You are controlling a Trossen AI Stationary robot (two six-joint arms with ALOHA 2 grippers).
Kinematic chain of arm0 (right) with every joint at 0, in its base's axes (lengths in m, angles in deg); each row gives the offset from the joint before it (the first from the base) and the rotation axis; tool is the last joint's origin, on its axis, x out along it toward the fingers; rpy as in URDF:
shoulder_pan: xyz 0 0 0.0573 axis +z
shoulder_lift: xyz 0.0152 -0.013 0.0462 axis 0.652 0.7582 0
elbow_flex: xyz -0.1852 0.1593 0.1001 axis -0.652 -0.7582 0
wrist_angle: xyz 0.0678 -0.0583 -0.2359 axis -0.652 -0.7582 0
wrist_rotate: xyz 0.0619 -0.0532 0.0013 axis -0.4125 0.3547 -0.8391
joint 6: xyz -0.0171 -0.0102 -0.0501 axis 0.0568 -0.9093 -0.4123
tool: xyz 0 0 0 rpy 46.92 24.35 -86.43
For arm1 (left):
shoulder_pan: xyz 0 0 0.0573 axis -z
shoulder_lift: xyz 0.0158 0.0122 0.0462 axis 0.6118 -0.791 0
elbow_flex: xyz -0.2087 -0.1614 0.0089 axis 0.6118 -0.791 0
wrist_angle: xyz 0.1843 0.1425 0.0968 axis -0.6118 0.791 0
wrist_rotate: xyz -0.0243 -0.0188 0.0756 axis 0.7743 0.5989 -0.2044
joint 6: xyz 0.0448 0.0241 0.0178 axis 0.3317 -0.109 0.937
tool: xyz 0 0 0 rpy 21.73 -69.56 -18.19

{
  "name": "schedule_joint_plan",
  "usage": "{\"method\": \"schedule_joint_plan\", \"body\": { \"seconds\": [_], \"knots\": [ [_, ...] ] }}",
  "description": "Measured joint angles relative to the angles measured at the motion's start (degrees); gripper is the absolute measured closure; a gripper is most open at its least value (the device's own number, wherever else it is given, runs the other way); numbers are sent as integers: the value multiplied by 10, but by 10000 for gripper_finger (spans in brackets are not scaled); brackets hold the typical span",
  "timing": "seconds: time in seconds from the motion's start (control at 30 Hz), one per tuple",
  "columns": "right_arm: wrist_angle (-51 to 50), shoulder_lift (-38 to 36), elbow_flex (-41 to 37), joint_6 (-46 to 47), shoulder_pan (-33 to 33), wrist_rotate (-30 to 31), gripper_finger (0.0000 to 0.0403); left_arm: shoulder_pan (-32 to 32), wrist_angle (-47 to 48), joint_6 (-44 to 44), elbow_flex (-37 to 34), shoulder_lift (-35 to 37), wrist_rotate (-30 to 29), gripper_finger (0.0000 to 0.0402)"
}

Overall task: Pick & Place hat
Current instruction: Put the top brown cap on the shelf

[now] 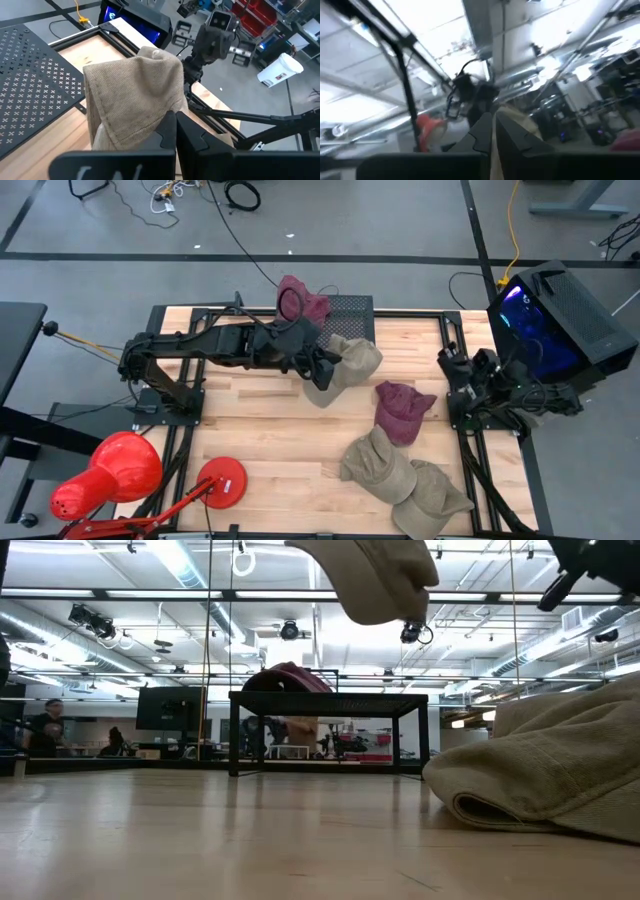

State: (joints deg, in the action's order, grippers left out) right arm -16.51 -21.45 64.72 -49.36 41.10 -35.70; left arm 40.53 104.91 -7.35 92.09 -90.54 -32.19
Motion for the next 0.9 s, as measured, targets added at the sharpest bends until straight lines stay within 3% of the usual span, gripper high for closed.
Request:
{"method": "schedule_joint_plan", "body": {
  "seconds": [0.3, 0.57, 0.9],
  "knots": [
    [-178, 72, 137, -11, 0, 12, 376, 0, -4, 13, 0, 0, 15, 401],
    [-217, 183, 244, -14, 0, 5, 368, 0, -5, 20, 0, 0, 32, 401],
    [-262, 291, 344, -2, 0, -32, 271, 1, -6, 35, 0, 0, 55, 401]
  ]
}}
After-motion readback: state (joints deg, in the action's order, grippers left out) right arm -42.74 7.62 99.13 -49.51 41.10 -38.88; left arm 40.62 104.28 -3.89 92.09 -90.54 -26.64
